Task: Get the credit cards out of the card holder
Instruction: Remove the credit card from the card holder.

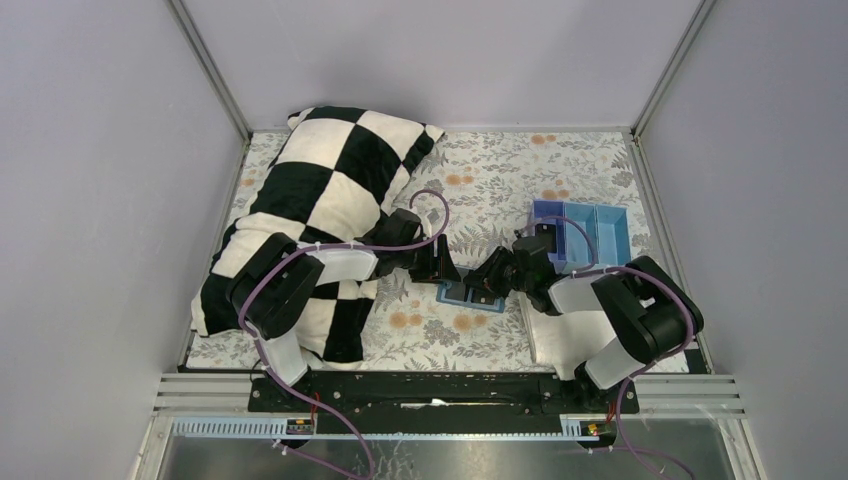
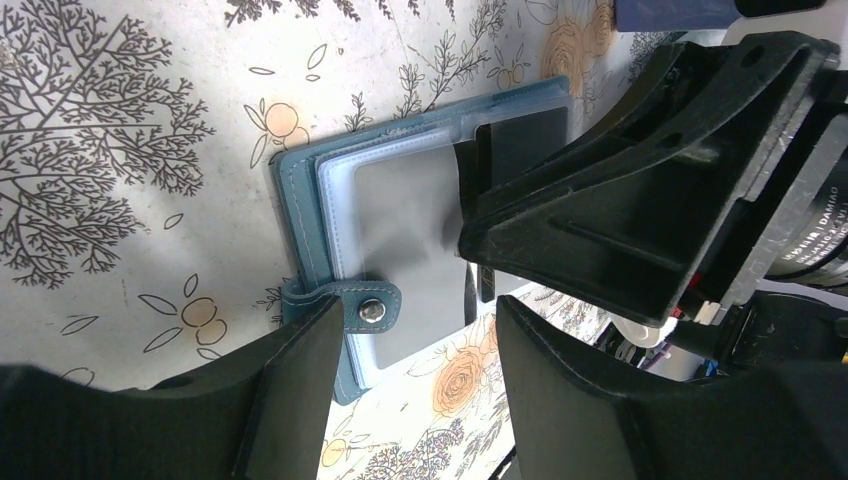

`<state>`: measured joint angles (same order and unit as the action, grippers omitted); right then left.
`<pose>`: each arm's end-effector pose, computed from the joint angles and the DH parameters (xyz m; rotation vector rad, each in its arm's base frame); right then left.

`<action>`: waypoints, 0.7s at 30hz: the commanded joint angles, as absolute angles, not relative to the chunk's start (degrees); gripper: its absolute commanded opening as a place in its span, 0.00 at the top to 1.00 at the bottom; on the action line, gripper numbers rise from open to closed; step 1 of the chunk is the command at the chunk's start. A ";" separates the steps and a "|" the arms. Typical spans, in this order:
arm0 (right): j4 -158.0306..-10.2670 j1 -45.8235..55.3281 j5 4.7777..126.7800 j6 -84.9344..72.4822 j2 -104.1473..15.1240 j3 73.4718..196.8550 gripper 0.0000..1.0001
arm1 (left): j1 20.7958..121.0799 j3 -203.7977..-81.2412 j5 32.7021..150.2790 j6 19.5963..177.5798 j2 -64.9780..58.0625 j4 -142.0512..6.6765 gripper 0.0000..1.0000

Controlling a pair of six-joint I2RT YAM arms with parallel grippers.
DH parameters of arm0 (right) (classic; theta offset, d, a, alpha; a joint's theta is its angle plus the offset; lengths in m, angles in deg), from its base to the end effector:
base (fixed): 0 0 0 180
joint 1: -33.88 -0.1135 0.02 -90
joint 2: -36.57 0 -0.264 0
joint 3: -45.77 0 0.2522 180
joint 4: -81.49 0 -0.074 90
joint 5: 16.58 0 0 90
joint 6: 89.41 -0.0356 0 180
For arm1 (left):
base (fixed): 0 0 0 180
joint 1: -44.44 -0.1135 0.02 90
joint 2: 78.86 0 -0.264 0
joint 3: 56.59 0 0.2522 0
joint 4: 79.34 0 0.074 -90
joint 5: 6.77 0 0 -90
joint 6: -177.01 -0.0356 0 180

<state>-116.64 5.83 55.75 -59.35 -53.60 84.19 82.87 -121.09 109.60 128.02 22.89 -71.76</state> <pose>0.2304 0.1350 0.1197 0.4634 2.3443 1.1528 0.2640 -0.2297 0.1447 0.1931 2.5833 -1.1500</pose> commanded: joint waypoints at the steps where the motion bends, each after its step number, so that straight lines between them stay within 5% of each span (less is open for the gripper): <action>1: -121.35 6.35 56.11 -63.63 -56.62 81.22 0.69 | 83.46 -119.38 109.81 127.80 25.32 -71.84 0.37; 11: -127.42 7.70 56.16 -65.39 -54.04 77.60 1.00 | 83.37 -119.33 108.91 127.53 25.46 -70.73 0.38; 21: -108.57 8.13 59.58 -53.78 -44.90 83.21 0.98 | 82.57 -117.24 108.40 128.31 25.29 -70.75 0.38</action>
<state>-117.28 7.47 56.38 -59.75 -47.88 80.72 82.72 -120.26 110.26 128.83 23.31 -73.86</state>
